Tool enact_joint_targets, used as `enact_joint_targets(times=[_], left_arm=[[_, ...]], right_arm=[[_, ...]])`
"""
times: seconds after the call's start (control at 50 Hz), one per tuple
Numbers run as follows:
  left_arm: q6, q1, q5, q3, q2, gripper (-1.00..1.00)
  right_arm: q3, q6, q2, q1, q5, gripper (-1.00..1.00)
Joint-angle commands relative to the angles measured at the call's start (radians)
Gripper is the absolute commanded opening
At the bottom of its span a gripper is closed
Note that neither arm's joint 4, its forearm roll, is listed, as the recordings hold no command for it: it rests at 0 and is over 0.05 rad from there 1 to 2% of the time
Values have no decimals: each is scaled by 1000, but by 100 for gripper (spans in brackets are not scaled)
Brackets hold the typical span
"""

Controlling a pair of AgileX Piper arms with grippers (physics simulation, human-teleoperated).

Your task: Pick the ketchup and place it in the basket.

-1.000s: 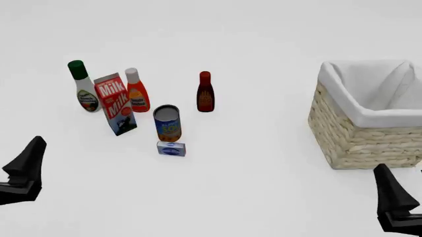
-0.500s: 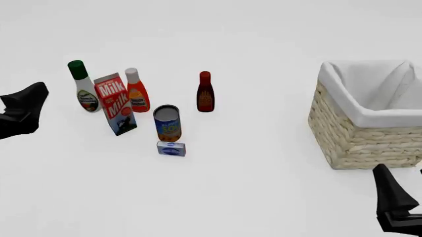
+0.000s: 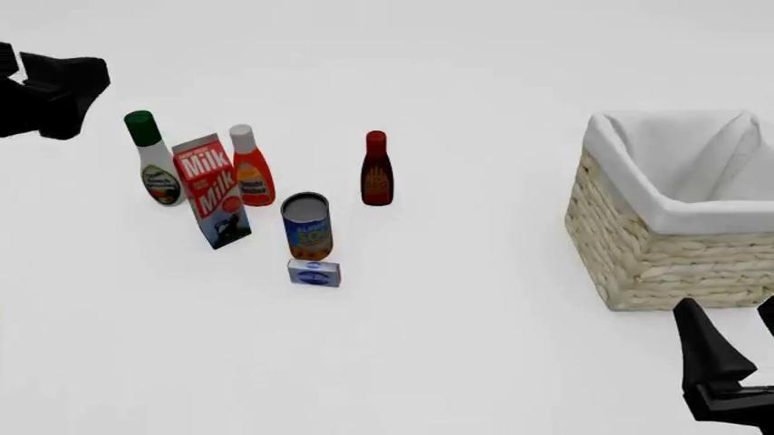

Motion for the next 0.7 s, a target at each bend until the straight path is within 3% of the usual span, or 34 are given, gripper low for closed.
enact_joint_targets(times=[0.02,0.18,0.3,0.32,0.36,0.38,0.7], left_arm=[[-21,-49,134,-167,141,100],[-11,-75,231,-290,225,100],[-48,-72,310,-398,317,100],[-13,-33,386,-564,436,100],[-17,-30,436,-644,502,100],[-70,-61,471,-669,535,100],[-40,-49,574,-912,742,100]], right_arm=[[0,-3,1,4,-2,100],[0,-4,1,0,-3,100],[0,-4,19,0,-14,100],[0,-6,30,-2,-25,100],[0,-7,18,-5,-16,100],[0,-7,17,-5,-16,100],[0,-17,29,-18,-25,100]])
